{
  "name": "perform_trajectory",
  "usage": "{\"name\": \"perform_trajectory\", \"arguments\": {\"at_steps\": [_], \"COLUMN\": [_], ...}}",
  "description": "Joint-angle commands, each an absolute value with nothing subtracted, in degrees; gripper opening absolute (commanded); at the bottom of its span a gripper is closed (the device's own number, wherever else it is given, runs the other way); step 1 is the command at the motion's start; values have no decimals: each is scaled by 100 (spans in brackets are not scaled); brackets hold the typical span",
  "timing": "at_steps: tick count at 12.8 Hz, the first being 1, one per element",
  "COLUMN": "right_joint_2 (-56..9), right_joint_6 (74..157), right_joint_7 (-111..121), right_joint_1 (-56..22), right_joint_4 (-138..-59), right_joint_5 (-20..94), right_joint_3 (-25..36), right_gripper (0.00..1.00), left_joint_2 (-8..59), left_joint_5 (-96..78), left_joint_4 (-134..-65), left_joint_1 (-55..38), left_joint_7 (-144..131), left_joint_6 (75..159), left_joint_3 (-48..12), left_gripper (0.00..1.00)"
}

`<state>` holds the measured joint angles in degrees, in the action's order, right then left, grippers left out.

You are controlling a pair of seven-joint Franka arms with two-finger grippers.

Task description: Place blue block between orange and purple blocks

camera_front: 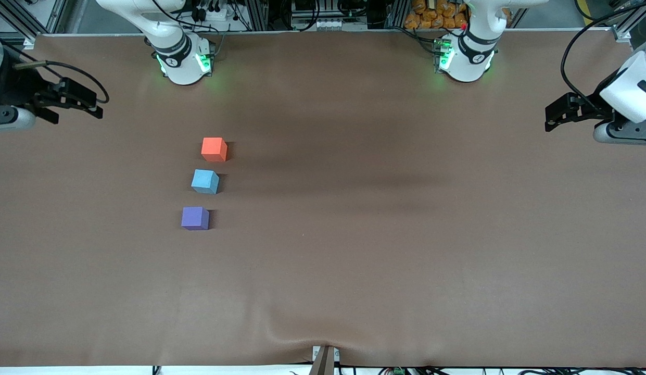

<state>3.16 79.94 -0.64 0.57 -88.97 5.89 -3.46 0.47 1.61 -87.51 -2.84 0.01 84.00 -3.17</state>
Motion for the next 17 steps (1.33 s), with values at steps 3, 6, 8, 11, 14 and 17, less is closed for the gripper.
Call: {"name": "perform_trajectory", "arguments": {"at_steps": [3, 6, 8, 11, 14, 17], "right_joint_2": [466, 142, 88, 88, 88, 105], "right_joint_6": [8042, 7691, 7717, 7726, 7726, 7691], "right_joint_7": [-158, -185, -176, -229, -220, -220], "right_joint_1": [123, 70, 141, 141, 141, 97], "right_joint_4": [-9028, -8404, -8385, -8376, -8376, -8376], "right_joint_5": [484, 18, 70, 88, 315, 387], "right_joint_3": [-404, -431, -352, -334, -124, -53], "right_gripper": [100, 100, 100, 100, 100, 100], "left_joint_2": [88, 88, 88, 88, 88, 88], "left_joint_5": [211, 211, 228, 202, 202, 202], "left_joint_4": [-8657, -8648, -8657, -8657, -8666, -8666], "left_joint_1": [-272, -264, -255, -175, -202, -193], "left_joint_7": [44, 61, 88, 106, 79, 88], "left_joint_6": [8306, 8306, 8306, 8306, 8306, 8306], "left_joint_3": [-316, -316, -299, -334, -352, -352], "left_gripper": [100, 100, 100, 100, 100, 100]}}
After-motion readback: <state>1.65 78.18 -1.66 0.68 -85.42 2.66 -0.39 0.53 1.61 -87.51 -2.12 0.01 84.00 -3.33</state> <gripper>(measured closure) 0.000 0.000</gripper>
